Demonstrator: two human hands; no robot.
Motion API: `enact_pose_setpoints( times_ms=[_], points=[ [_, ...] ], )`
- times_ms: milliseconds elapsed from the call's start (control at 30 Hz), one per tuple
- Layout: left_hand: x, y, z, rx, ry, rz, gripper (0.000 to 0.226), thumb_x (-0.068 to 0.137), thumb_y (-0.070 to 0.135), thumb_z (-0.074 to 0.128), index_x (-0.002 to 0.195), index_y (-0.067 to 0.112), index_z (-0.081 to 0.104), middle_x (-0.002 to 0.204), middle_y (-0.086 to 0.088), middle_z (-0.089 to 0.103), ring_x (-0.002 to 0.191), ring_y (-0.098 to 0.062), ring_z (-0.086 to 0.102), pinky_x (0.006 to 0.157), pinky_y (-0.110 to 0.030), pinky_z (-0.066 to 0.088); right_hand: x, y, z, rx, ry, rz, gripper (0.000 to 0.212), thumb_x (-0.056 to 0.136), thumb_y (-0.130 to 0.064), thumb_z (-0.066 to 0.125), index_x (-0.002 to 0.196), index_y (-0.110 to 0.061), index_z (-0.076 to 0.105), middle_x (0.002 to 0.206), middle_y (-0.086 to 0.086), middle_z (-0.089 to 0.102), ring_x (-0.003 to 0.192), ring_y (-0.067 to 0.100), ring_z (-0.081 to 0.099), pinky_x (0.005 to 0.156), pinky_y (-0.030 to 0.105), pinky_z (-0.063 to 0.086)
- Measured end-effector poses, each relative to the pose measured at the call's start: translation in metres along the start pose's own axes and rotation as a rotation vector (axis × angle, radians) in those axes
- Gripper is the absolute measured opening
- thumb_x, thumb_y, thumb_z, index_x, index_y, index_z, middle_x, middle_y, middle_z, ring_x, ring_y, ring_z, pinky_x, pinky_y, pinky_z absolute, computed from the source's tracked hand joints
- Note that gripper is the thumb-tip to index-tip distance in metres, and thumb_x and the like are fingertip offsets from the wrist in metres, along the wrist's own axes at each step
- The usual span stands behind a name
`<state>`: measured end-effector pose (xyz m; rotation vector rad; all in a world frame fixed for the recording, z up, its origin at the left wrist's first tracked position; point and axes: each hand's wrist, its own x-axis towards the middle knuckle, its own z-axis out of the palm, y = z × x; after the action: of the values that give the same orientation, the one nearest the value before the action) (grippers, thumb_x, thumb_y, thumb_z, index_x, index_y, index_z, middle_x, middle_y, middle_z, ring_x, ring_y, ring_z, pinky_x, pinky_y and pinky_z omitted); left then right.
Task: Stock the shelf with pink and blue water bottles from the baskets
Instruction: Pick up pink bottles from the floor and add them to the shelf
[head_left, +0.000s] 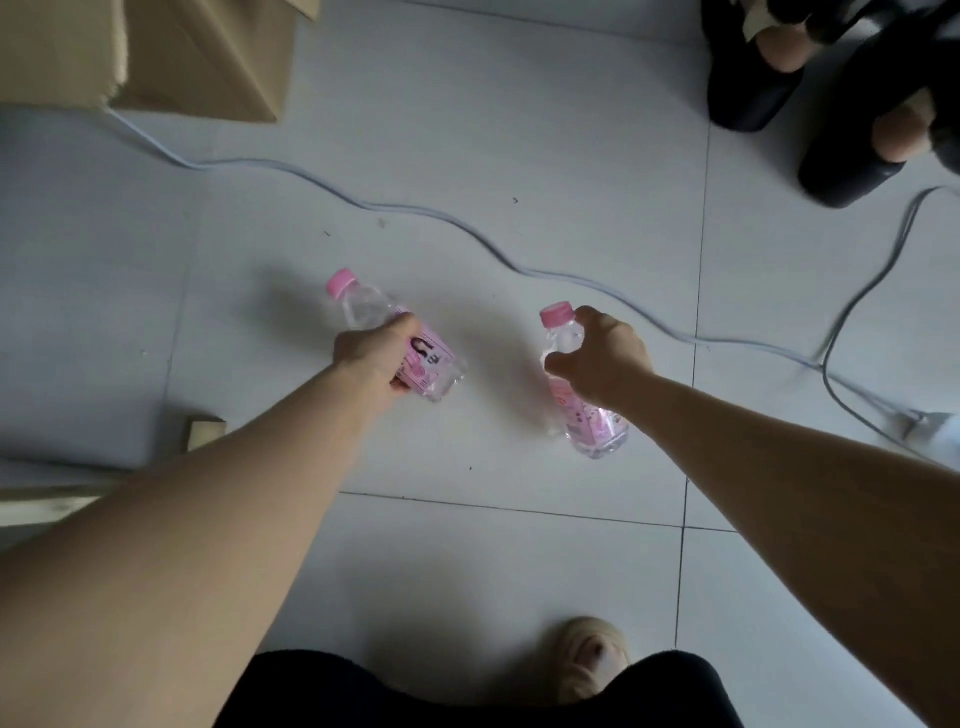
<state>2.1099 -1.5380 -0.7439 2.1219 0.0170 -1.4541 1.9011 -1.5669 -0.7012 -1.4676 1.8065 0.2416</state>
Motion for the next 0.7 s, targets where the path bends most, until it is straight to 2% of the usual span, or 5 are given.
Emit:
enact_pose_setpoints(
  times_ms=[133,267,433,567,700],
  points=[
    [-0.048,0.012,-0.016,0.123,-0.025,0.173,0.068,0.049,0.025,0.074,0.113,0.008,0.057,0.101,-0.011,0.069,0.081,-0.023,0.069,0.068,-0.038,0.060,-0.028,-0.032,-0.016,0.244,0.021,-0.014,0.050,0.081,-0.025,0.065,0.128,-0.022,0.049,0.119,0.006,0.061,0.104,0.030,0.059,0.083,0.034,0.049],
    [-0.109,0.047,-0.043,0.198,-0.055,0.302,0.058,0.059,0.017,0.075,0.113,0.010,0.055,0.101,-0.007,0.066,0.080,-0.015,0.065,0.051,-0.020,0.047,-0.070,-0.072,-0.059,0.424,-0.011,-0.049,0.048,0.082,-0.022,0.064,0.128,-0.025,0.049,0.116,0.006,0.062,0.096,0.029,0.063,0.082,0.041,0.054],
    [-0.205,0.118,-0.084,0.172,-0.081,0.400,0.049,0.064,0.010,0.073,0.108,0.009,0.052,0.097,-0.004,0.063,0.079,-0.013,0.063,0.047,-0.016,0.042,-0.139,-0.133,-0.140,0.570,-0.002,-0.123,0.041,0.082,-0.016,0.066,0.121,-0.022,0.055,0.109,0.002,0.064,0.091,0.022,0.062,0.073,0.027,0.047],
    [-0.300,0.186,-0.128,0.160,-0.088,0.486,0.050,0.062,0.011,0.074,0.107,0.012,0.052,0.095,-0.001,0.063,0.079,-0.012,0.063,0.056,-0.020,0.045,-0.209,-0.191,-0.218,0.623,0.010,-0.197,0.041,0.084,-0.013,0.065,0.123,-0.020,0.054,0.098,-0.003,0.061,0.070,0.011,0.056,0.052,0.020,0.043],
    [-0.399,0.251,-0.178,0.127,-0.052,0.607,0.050,0.062,0.011,0.076,0.105,0.013,0.051,0.091,0.001,0.064,0.080,-0.012,0.063,0.062,-0.022,0.050,-0.288,-0.249,-0.297,0.689,0.030,-0.302,0.039,0.085,-0.011,0.065,0.122,-0.021,0.056,0.097,-0.005,0.059,0.068,0.006,0.053,0.052,0.014,0.044]
  ],
)
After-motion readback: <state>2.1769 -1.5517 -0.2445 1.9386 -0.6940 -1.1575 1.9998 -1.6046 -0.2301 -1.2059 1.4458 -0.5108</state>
